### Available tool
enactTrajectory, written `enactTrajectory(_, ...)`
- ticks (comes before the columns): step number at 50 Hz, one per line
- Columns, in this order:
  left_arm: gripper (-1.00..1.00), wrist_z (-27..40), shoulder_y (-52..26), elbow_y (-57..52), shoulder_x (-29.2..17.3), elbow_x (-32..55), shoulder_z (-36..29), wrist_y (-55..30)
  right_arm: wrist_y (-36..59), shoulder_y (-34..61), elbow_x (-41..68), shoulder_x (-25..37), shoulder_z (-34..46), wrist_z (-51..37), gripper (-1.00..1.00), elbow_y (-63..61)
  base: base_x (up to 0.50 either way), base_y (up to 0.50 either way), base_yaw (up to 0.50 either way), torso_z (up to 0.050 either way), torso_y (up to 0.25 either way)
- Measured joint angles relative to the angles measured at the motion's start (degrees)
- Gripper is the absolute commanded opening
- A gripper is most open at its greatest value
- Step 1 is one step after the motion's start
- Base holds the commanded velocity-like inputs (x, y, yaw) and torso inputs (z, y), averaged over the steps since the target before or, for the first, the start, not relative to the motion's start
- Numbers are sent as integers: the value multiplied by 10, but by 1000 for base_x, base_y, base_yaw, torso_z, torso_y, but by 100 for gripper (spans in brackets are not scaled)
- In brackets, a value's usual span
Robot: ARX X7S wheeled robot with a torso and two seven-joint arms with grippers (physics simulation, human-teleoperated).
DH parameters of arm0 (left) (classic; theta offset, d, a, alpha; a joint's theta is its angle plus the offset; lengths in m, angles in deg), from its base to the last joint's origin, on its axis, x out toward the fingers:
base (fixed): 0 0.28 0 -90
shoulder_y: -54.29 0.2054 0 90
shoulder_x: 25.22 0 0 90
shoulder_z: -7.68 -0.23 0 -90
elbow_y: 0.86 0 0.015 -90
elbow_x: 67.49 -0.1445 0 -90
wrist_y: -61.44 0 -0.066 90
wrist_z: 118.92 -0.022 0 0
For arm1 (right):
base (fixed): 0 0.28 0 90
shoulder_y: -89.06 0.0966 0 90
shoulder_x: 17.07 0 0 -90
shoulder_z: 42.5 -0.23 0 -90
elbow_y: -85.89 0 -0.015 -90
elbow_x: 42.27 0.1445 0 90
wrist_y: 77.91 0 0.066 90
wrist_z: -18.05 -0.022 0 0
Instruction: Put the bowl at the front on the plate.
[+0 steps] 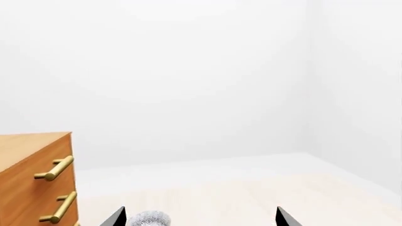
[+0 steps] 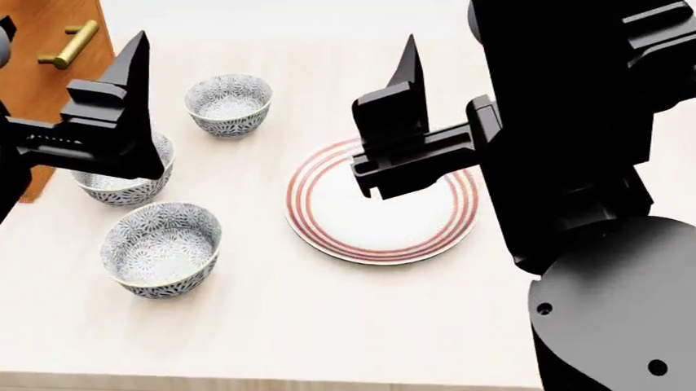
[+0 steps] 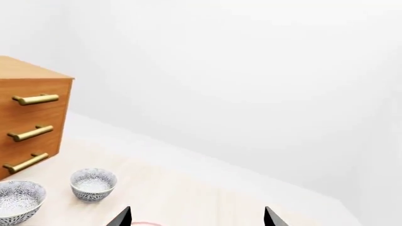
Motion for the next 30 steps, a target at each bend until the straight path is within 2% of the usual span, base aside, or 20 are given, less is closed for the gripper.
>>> enactTrajectory(14, 100, 73, -7, 9, -19, 102, 17, -3, -13, 8, 48, 14, 7, -33, 100, 11, 262, -11, 0, 0, 0)
enactTrajectory(30, 100, 118, -6, 20, -32, 163, 21, 4, -26, 14, 77, 26, 14, -55, 100, 15, 268, -12, 0, 0, 0)
